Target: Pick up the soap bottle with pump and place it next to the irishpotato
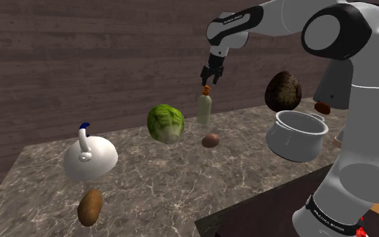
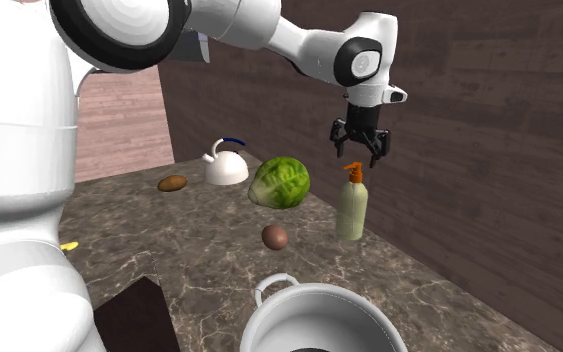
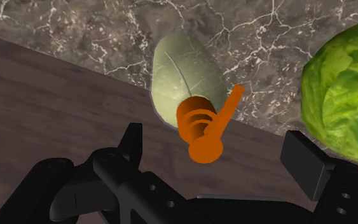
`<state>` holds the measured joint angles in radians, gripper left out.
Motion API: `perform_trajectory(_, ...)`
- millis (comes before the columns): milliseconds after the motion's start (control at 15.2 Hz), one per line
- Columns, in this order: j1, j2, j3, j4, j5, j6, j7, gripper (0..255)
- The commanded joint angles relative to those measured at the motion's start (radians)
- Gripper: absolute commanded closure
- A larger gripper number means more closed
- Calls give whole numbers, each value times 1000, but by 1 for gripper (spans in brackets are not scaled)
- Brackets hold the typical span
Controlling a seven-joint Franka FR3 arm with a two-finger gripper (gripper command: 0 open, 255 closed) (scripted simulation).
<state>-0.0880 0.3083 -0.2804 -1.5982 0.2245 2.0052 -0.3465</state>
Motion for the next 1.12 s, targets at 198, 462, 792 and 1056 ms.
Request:
perform_trajectory(198, -6, 56, 6, 16, 16, 40, -12, 0)
perform_trajectory(462, -5, 75, 10, -5, 24, 78, -17, 0)
perform_trajectory(792, -5, 75, 10, -4, 24, 78, -17, 0)
perform_trajectory(1056, -5, 75, 10, -4, 24, 78, -17, 255)
